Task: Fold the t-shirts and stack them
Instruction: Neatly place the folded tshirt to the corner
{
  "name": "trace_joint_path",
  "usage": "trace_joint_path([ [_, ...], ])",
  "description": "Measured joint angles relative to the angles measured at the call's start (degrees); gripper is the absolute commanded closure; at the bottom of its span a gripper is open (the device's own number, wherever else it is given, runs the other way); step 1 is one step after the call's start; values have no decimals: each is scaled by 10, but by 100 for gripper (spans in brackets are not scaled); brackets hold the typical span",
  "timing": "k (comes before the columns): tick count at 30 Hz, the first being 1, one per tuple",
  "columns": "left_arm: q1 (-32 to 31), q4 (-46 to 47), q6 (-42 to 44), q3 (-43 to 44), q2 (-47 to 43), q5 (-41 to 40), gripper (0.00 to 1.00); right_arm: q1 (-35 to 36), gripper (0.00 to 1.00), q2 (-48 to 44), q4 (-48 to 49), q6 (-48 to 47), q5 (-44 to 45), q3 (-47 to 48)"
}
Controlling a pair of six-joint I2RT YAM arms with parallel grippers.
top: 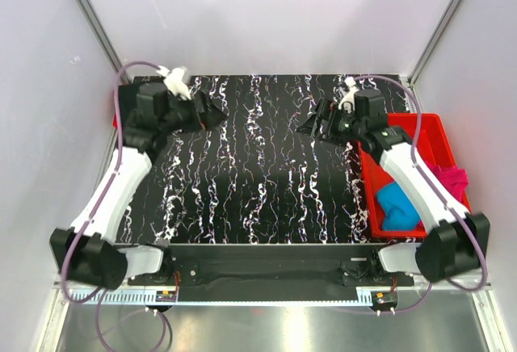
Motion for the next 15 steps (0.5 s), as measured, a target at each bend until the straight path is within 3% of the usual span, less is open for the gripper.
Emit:
trace_joint_path([
  [3, -76, 13, 9, -30, -50, 21, 1, 0, 0, -59, -11, 12, 0, -7],
  [6, -111, 25, 11, -68, -99, 41, 1, 0, 0, -118, -23, 22, 3, -11],
  [15, -127, 36, 11, -122, -188, 59, 1, 0, 0, -216, -41, 25, 43, -62],
])
